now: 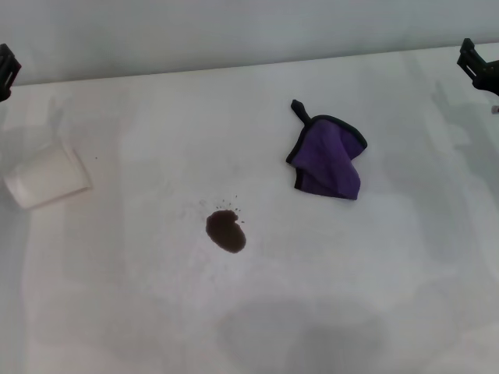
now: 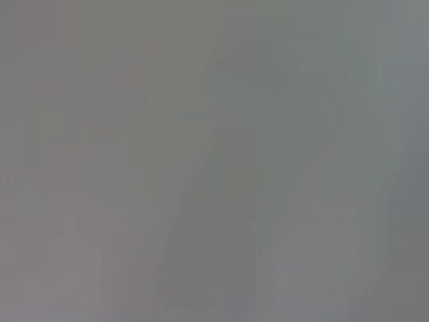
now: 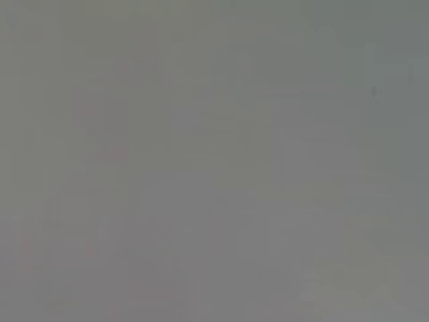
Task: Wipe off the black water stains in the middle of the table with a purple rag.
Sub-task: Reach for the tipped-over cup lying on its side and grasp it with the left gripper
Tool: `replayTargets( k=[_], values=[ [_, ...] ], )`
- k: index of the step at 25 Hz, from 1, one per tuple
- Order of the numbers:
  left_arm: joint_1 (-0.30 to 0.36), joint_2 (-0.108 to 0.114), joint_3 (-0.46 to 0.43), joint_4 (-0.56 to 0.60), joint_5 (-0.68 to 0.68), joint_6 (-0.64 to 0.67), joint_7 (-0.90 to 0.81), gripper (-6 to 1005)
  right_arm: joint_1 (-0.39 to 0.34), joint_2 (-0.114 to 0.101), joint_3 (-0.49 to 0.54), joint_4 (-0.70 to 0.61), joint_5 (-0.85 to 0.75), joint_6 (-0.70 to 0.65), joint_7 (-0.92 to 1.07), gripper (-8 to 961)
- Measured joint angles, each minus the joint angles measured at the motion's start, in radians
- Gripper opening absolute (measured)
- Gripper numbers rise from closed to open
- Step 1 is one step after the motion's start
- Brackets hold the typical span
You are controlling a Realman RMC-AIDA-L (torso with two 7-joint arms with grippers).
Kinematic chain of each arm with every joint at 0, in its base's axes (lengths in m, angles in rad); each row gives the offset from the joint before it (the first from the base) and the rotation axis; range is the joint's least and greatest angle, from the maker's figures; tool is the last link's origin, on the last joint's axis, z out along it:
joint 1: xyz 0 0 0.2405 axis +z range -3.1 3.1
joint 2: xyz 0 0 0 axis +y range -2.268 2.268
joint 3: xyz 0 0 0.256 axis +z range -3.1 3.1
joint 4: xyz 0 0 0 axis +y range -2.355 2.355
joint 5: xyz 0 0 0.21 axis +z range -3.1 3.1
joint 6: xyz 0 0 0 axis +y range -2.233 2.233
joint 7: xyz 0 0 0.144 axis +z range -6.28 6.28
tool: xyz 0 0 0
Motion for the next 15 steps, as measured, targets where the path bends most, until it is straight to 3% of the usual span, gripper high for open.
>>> replayTargets(
  k=[10,15],
  values=[
    [0.009,0.000,0.005,0.007,0.001,0.002,0.022,888,0.017,-0.001,0.006,-0.002,0.001,-0.019,0.001,858],
    [-0.039,0.009,0.006,0.007,0.083,0.000,0.011,887,0.014,-0.002,0.008,-0.004,0.007,-0.033,0.001,858]
  ],
)
